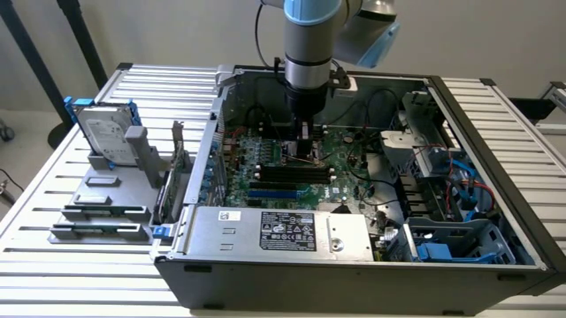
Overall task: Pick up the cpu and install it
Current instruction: 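Place the cpu into insertion slot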
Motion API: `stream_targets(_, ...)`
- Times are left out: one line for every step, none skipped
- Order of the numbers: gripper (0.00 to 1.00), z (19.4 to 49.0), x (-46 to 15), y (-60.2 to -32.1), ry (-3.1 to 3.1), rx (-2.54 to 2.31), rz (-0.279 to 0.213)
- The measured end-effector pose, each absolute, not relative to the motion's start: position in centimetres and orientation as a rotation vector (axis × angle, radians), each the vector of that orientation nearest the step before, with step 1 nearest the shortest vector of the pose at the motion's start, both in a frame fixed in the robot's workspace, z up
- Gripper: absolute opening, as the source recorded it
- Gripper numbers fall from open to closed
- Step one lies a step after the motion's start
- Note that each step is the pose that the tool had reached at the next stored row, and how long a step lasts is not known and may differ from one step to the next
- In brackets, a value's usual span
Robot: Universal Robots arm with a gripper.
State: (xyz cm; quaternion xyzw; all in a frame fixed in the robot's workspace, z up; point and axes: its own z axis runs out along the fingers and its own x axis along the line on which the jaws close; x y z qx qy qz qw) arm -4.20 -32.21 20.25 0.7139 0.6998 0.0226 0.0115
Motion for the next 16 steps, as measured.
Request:
stream_targets(0.55,20.23,-4.2,-32.21,2.182,2.227,0.07)
stream_targets(0.55,20.19,-4.2,-32.21,2.182,2.227,0.07)
stream_targets(0.55,20.16,-4.19,-32.21,2.183,2.228,0.069)
stream_targets(0.55,20.13,-4.17,-32.21,2.183,2.228,0.068)
stream_targets(0.55,20.09,-4.16,-32.21,2.184,2.229,0.066)
stream_targets(0.55,20.07,-4.14,-32.21,2.185,2.23,0.064)
stream_targets(0.55,20.06,-4.1,-32.21,2.185,2.231,0.062)
stream_targets(0.55,20.05,-4.07,-32.21,2.186,2.232,0.06)
stream_targets(0.55,20.05,-4.03,-32.21,2.186,2.232,0.059)
stream_targets(0.55,20.04,-4.0,-32.21,2.187,2.233,0.058)
stream_targets(0.55,20.03,-3.97,-32.21,2.187,2.234,0.058)
stream_targets(0.55,20.02,-3.94,-32.21,2.187,2.234,0.057)
stream_targets(0.55,20.0,-3.93,-32.21,2.188,2.235,0.056)
stream_targets(0.55,19.98,-3.91,-32.21,2.188,2.235,0.055)
stream_targets(0.55,19.97,-3.91,-32.22,2.188,2.236,0.054)
stream_targets(0.55,19.96,-3.9,-32.22,2.188,2.237,0.053)
